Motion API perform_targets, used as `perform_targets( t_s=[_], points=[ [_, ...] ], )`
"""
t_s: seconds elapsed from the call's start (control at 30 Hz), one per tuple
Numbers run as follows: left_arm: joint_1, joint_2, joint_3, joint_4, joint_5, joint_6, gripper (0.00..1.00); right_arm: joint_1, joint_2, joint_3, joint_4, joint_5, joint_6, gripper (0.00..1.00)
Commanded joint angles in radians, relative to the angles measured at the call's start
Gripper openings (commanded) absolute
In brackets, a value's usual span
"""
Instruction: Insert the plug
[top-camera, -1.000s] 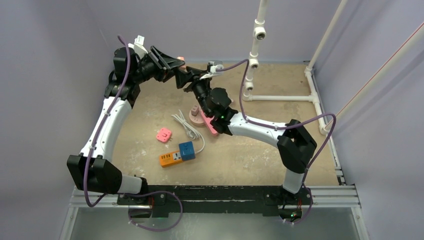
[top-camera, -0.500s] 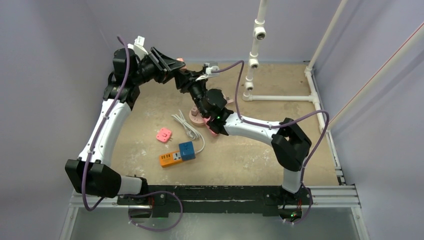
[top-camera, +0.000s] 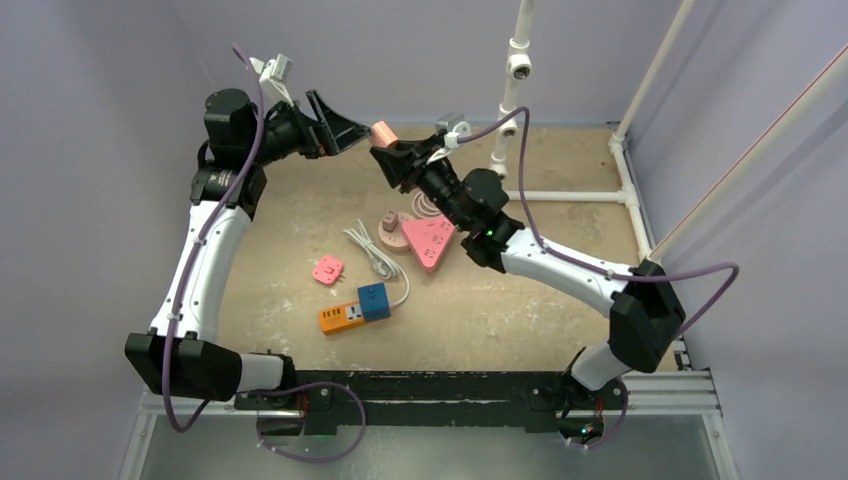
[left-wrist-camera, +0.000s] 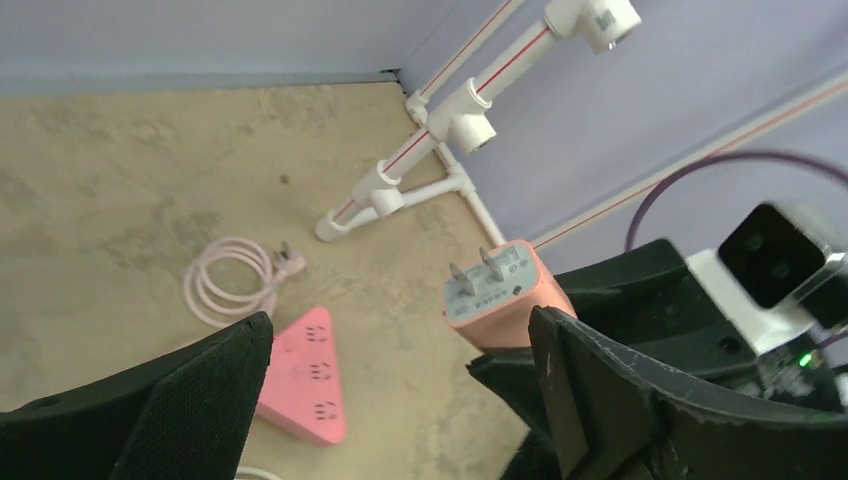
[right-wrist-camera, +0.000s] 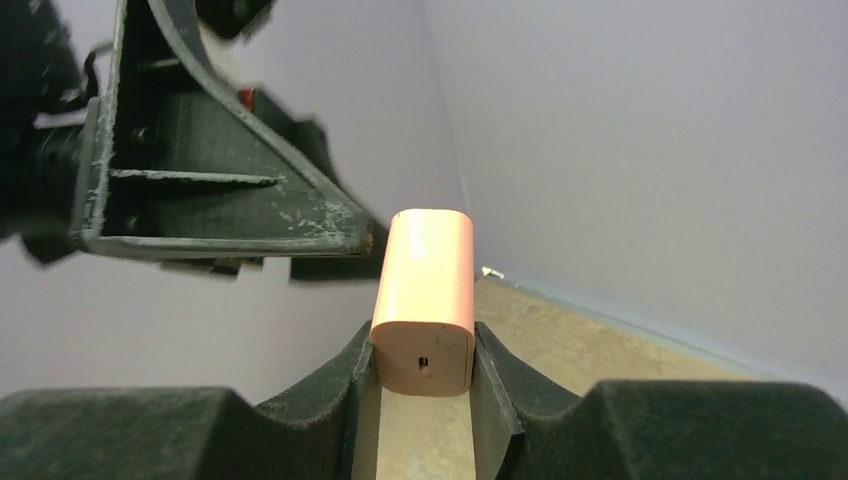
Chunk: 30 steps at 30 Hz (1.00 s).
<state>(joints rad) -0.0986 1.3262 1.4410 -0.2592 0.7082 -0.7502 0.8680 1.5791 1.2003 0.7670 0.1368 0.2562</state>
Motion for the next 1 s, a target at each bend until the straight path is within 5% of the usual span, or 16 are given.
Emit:
perform_targets(
  t_s=[0.0,0.13,0.27,0.43,0.6,0.97],
  points=[
    [0.008,-0.048,0.055,0.015,0.167,0.569,0.99,-0.021,-0.084,-0.02,-0.184,-0.288,-0.103,0.0],
    [0.008,-0.104,0.024,-0.127,0.288,1.168,0.99,-0.034,-0.12,-0.019,-0.297,-0.404,-0.139,0.0],
    [0.005,-0.132,0.029,-0.481,0.385,1.879,0.99,-0.059,-0.128,0.015,-0.375,-0.5,-0.156,0.0],
    [0.003,-0.135,0.046,-0.755,0.342,2.411,0.99,-0.072,-0.113,0.045,-0.428,-0.572,-0.175,0.0],
    [0.004,-0.15,0.022,-0.905,0.323,2.745,0.99,-0.075,-0.077,0.075,-0.464,-0.595,-0.193,0.0],
    [-0.001,-0.165,-0.053,-0.797,0.445,2.866,0.99,-0.075,0.013,0.167,-0.461,-0.682,-0.08,0.0]
  ],
)
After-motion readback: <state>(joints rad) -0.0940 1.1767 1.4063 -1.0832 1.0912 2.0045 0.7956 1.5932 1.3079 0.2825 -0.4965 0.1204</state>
